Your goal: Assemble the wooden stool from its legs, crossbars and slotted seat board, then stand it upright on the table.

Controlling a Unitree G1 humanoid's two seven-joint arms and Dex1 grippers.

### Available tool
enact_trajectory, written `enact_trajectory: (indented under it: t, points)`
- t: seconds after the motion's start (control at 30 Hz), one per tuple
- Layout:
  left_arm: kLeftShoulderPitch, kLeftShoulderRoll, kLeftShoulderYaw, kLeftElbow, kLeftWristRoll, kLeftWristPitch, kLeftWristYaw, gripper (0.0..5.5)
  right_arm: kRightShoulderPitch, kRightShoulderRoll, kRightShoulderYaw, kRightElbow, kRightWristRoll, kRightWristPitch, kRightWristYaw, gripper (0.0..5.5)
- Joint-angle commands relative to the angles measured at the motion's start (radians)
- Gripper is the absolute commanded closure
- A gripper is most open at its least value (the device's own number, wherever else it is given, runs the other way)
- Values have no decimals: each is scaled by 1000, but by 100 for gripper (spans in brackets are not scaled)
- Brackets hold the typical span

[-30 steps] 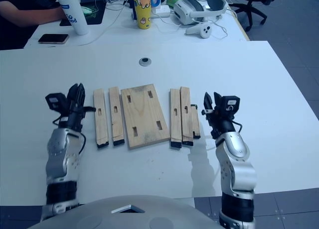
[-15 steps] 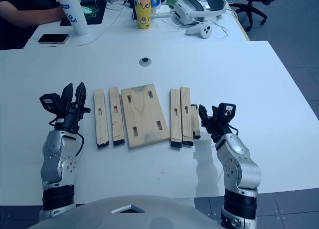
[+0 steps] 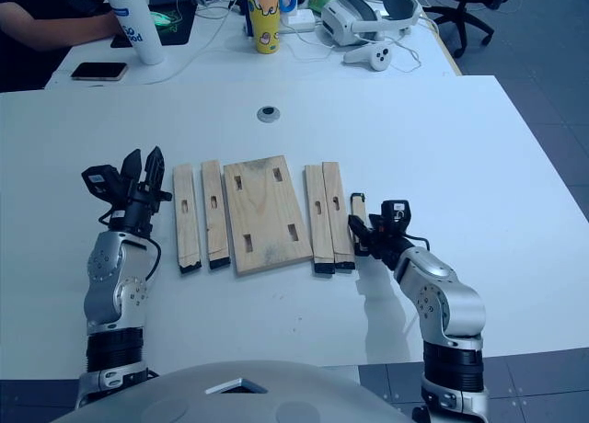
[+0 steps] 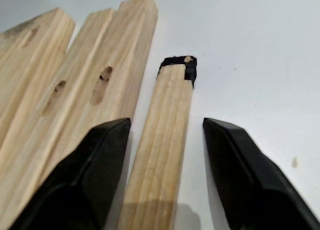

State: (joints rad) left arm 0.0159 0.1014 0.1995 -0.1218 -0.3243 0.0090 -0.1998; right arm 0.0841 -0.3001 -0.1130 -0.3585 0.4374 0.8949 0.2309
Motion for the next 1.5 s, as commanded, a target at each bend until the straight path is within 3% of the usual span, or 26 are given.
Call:
enact_trajectory:
  t: [0.03, 0.43, 0.8, 1.03, 1.2, 1.5]
  points:
    - [-1, -3, 2, 12, -8, -3, -7, 349, 23, -49, 72, 27, -60, 66, -10, 279]
    - [-56, 7, -11, 81, 80, -16, 63, 349, 32, 40, 107, 46, -128, 123, -126, 279]
    - [-125, 15, -6, 166, 170, -15, 141, 346, 10, 42, 79, 119, -192, 49, -153, 420]
    - [-168, 3, 30, 213, 119, 21, 147, 346, -114, 12, 67, 155, -250, -265, -108, 420]
    - [-222, -11, 13, 144, -142, 232, -36, 346, -220, 23, 70, 131, -215, -483, 5, 420]
    - [-302, -51, 23, -3, -618, 759, -27, 346, -233, 40, 199, 107, -155, -589, 224, 420]
